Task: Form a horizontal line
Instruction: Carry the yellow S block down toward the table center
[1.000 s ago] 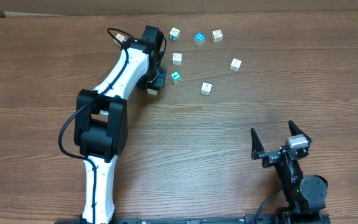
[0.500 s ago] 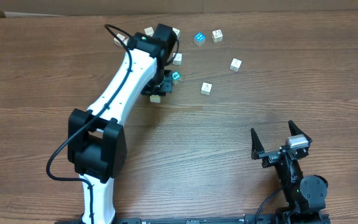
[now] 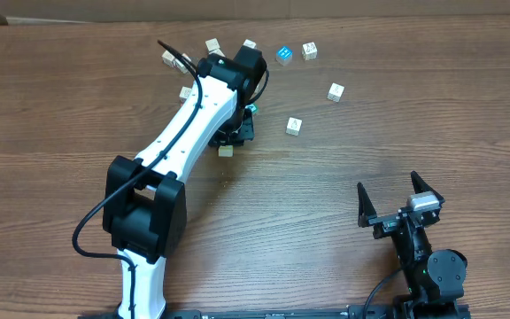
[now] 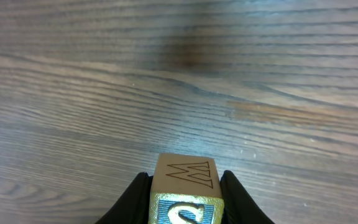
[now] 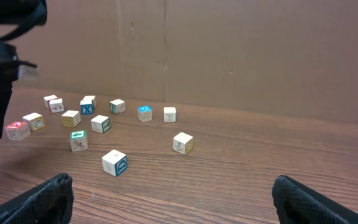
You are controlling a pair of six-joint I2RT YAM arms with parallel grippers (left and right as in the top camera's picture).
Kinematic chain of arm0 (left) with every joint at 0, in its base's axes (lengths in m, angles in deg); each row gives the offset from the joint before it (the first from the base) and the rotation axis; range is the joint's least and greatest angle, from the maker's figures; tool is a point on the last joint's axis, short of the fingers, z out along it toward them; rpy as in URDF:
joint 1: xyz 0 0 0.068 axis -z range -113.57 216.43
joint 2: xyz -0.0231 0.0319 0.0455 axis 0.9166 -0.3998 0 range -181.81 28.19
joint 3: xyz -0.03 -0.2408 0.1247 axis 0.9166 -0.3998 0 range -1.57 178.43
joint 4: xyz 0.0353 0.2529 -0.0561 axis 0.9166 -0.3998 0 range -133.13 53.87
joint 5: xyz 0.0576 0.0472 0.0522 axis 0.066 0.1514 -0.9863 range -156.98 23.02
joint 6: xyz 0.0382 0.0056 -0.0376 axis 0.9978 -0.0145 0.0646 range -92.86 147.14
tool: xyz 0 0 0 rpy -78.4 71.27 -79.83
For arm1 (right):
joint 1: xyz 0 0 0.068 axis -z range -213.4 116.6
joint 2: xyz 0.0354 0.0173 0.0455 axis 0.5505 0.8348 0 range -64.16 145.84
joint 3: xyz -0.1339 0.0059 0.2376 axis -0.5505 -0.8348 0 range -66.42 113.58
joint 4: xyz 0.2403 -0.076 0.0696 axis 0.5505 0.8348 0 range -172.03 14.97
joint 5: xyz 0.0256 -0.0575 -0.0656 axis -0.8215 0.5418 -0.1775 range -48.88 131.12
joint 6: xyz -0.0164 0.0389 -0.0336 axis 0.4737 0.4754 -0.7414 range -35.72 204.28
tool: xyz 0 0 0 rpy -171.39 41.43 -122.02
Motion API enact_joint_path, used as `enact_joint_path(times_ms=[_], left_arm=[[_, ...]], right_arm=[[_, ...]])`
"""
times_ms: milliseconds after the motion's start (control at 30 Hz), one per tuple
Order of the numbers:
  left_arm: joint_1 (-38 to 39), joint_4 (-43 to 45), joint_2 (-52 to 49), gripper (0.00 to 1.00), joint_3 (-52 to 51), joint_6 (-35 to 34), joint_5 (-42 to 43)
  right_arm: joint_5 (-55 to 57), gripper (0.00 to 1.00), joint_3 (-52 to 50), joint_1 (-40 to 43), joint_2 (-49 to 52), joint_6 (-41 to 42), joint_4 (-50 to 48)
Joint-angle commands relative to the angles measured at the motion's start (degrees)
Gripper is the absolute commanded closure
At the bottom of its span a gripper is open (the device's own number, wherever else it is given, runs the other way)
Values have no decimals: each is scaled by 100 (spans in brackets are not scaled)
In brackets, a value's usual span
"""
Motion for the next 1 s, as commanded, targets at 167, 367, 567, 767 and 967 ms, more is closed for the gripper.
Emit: enact_joint_path(times_ms=[167,367,567,767,967], left_arm=[[116,614,101,92,-909,-514,61],[74,651,101,91,-1054,-623,-483],[90,651,98,89,-1064,-621,-369],[184,717,98,86,-1202,-841,-332],[186,833,98,87,-1456,-857,-326]], right_arm=[[4,0,-59,15,-57,-7,-31],[4,0,-59,15,-57,-7,-31],[4,0,-59,15,-57,-7,-31],[4,0,-59,15,-57,-7,-31],[4,0,-59,15,-57,-7,-31]])
